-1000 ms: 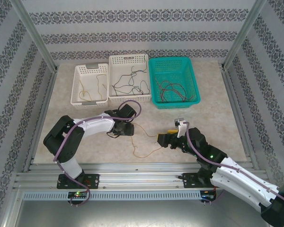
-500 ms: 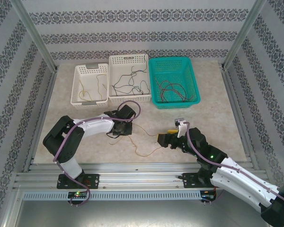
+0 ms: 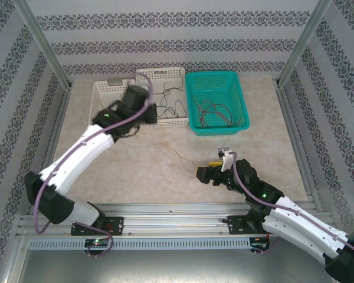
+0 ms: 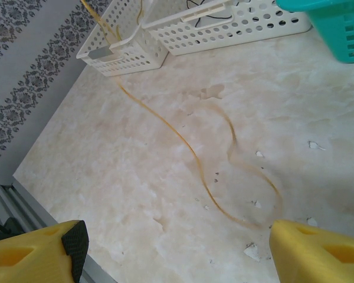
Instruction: Untangle the cables
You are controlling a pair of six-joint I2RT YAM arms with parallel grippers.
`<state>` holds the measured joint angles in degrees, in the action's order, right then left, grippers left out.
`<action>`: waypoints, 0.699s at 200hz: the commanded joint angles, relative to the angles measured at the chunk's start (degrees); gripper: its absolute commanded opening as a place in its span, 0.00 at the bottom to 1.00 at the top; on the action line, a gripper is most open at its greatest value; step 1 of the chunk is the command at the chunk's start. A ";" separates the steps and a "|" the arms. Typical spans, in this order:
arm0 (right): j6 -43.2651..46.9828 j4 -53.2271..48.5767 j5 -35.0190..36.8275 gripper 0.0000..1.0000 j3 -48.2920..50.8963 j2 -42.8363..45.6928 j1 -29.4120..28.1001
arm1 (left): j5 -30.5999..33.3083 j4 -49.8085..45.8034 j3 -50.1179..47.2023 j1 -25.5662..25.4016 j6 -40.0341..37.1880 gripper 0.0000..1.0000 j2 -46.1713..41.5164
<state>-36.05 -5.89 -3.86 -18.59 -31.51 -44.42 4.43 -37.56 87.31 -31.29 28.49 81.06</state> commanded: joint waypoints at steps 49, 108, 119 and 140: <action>0.27 1.52 0.19 0.81 -3.22 -1.73 -0.41 | 11.94 -27.28 55.27 2.66 -16.03 0.00 9.38; 2.04 1.45 -1.14 0.81 -7.39 -5.86 -0.40 | 22.72 -11.72 64.05 5.27 -24.10 0.00 10.09; 2.52 1.25 -1.23 0.81 -8.07 -6.56 -0.40 | 24.50 -7.91 63.57 5.22 -26.06 0.00 10.26; 2.87 2.21 -1.67 0.81 -9.01 -8.06 -0.40 | 27.50 -0.06 62.19 5.40 -30.75 0.00 10.45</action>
<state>-34.89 -5.32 -4.34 -25.26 -38.41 -44.42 26.17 -48.73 150.54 -26.59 5.69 90.39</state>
